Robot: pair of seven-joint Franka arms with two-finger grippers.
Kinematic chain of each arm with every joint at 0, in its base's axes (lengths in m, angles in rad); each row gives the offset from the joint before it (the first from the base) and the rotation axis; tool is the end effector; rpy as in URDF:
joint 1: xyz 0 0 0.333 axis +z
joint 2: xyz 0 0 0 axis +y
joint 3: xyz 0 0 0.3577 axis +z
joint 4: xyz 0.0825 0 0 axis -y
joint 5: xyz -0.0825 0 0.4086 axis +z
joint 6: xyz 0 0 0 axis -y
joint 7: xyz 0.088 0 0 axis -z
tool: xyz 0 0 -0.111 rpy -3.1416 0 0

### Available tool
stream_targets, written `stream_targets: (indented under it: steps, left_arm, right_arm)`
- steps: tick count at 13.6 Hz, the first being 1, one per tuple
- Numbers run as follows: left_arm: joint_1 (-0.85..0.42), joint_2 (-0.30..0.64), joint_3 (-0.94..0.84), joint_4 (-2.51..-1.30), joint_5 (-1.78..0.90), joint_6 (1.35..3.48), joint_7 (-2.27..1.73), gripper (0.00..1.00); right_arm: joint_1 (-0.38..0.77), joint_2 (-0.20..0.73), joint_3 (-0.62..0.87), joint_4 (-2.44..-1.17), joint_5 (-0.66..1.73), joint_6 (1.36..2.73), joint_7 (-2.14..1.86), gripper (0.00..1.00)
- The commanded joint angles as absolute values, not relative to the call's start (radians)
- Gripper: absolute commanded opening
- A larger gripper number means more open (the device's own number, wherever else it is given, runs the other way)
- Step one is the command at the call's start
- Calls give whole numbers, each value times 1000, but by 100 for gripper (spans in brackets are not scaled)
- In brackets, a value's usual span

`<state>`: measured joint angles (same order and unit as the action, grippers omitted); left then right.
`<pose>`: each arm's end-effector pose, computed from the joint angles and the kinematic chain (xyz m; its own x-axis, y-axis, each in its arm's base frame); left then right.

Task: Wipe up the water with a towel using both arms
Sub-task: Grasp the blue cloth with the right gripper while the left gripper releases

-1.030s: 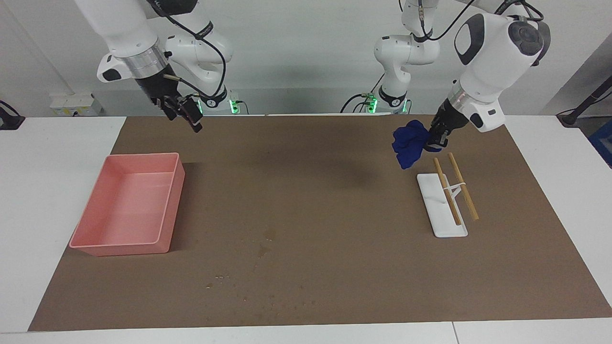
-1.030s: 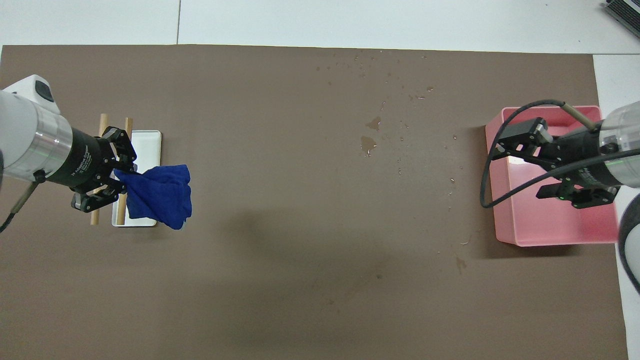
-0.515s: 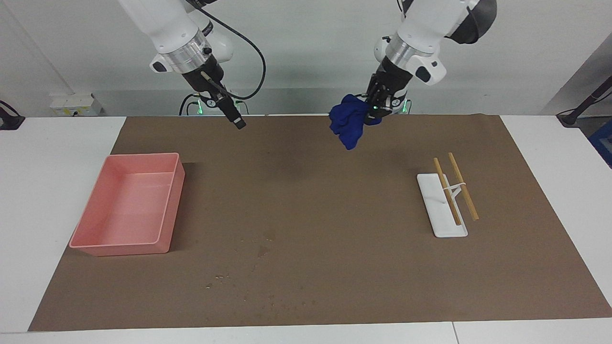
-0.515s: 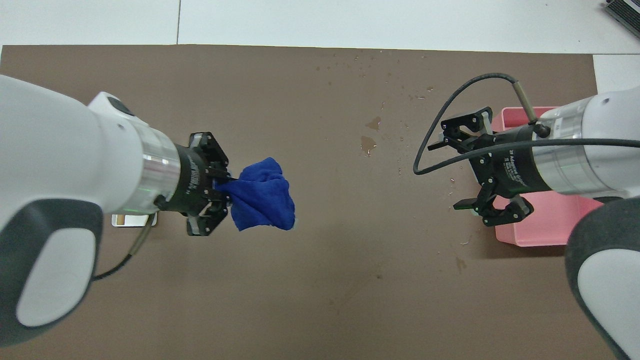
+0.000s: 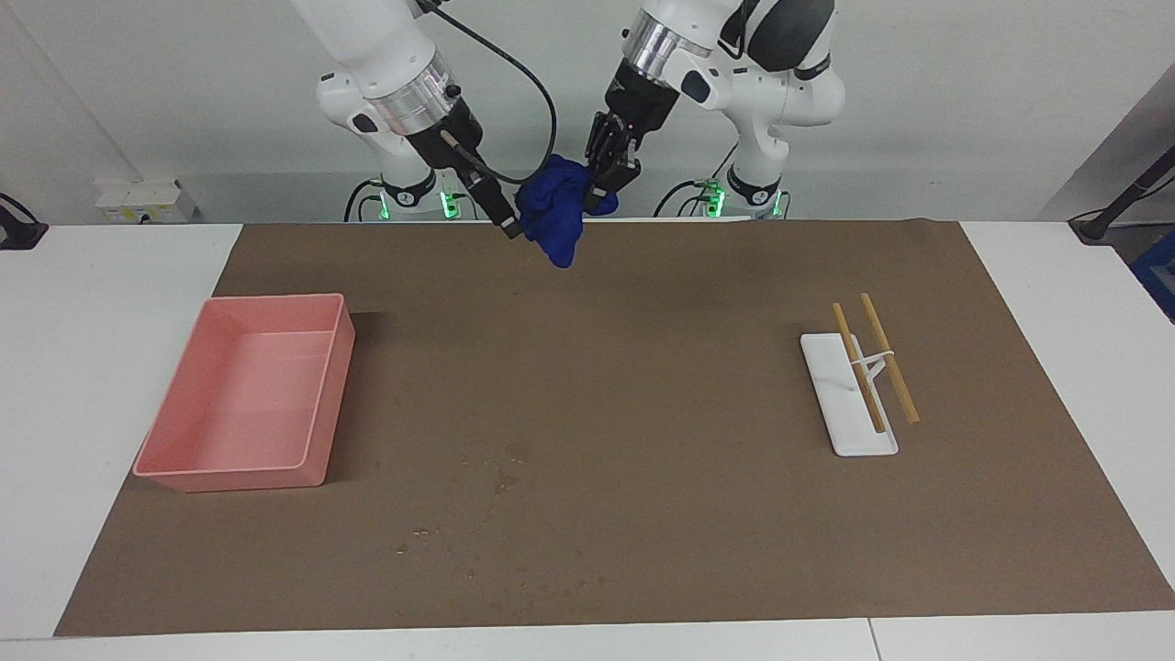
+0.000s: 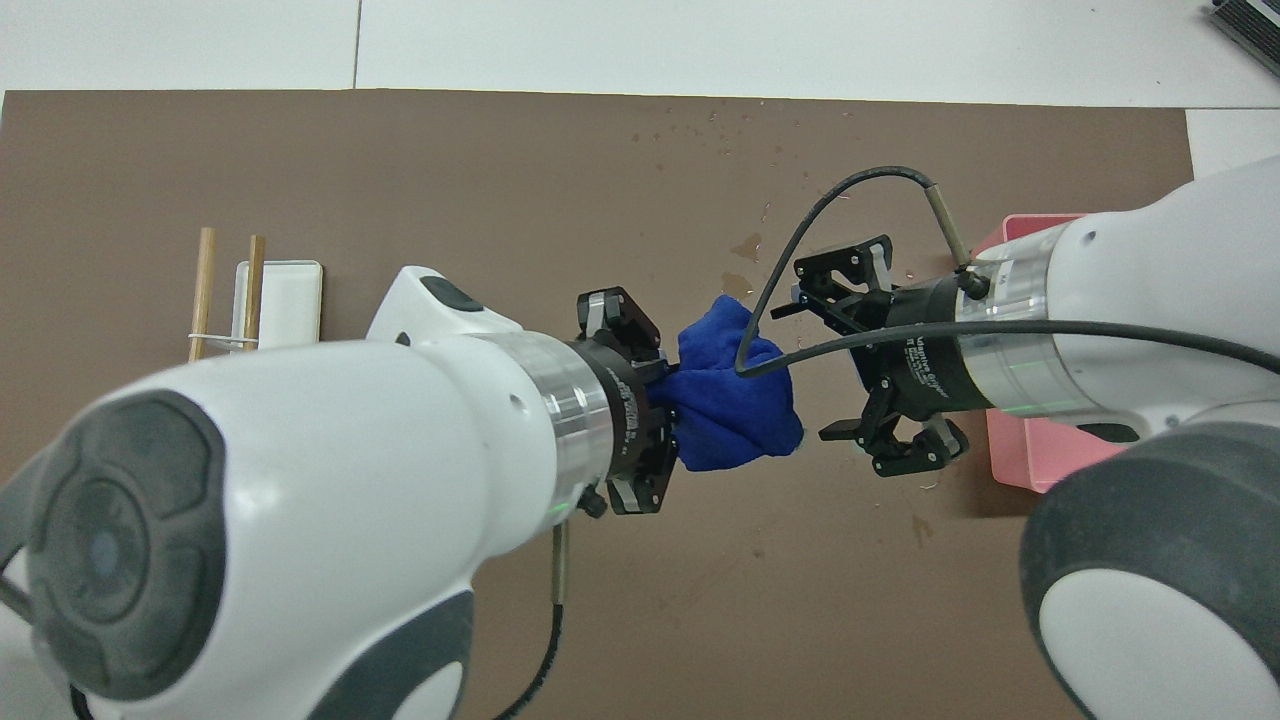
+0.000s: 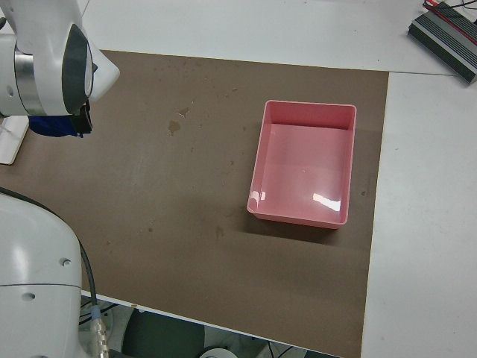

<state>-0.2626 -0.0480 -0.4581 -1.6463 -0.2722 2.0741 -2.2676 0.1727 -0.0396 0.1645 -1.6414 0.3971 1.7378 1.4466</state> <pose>0.4413 -0.4173 0.7057 0.0044 0.8817 -0.4718 0.9801 0.0899 0.1770 0.5363 0.2291 0.6723 0.4104 -0.8368 -0.3625 -0.9119 -0.3742 -0.1687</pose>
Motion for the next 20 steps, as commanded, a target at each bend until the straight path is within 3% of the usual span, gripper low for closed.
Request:
stream_targets:
  steps: [1, 6, 8, 9, 10, 12, 16, 18, 20]
  left_arm:
    - [-333, -40, -448, -1640, -187, 2205, -2385, 0]
    - [-333, -37, -448, -1640, -173, 2249, -2421, 0]
    - [-333, -37, -448, -1644, -170, 2237, -2418, 0]
    - [-333, -37, -448, -1646, -167, 2237, -2418, 0]
    - [-333, -37, -448, -1646, -167, 2237, -2418, 0]
    - [-333, -37, -448, -1646, -167, 2235, -2415, 0]
    - [-333, -38, -448, -1646, -167, 2229, -2413, 0]
    - [-333, -38, -449, -1646, -167, 2227, -2411, 0]
    - [-333, -38, -448, -1646, -167, 2227, -2411, 0]
  right_arm:
    - [179, -54, 166, -1681, 420, 1775, 1460, 100]
    - [179, -83, 166, -1733, 413, 1776, 1447, 97]
    - [178, -77, 164, -1723, 407, 1778, 1424, 61]
    - [176, -72, 164, -1717, 408, 1779, 1413, 50]
    - [173, -68, 164, -1701, 408, 1779, 1416, 48]
    - [166, -54, 164, -1666, 419, 1779, 1424, 55]
    - [167, -43, 163, -1643, 425, 1781, 1431, 56]
    - [167, -41, 163, -1641, 425, 1781, 1428, 43]
    - [166, -40, 163, -1638, 420, 1767, 1341, 20]
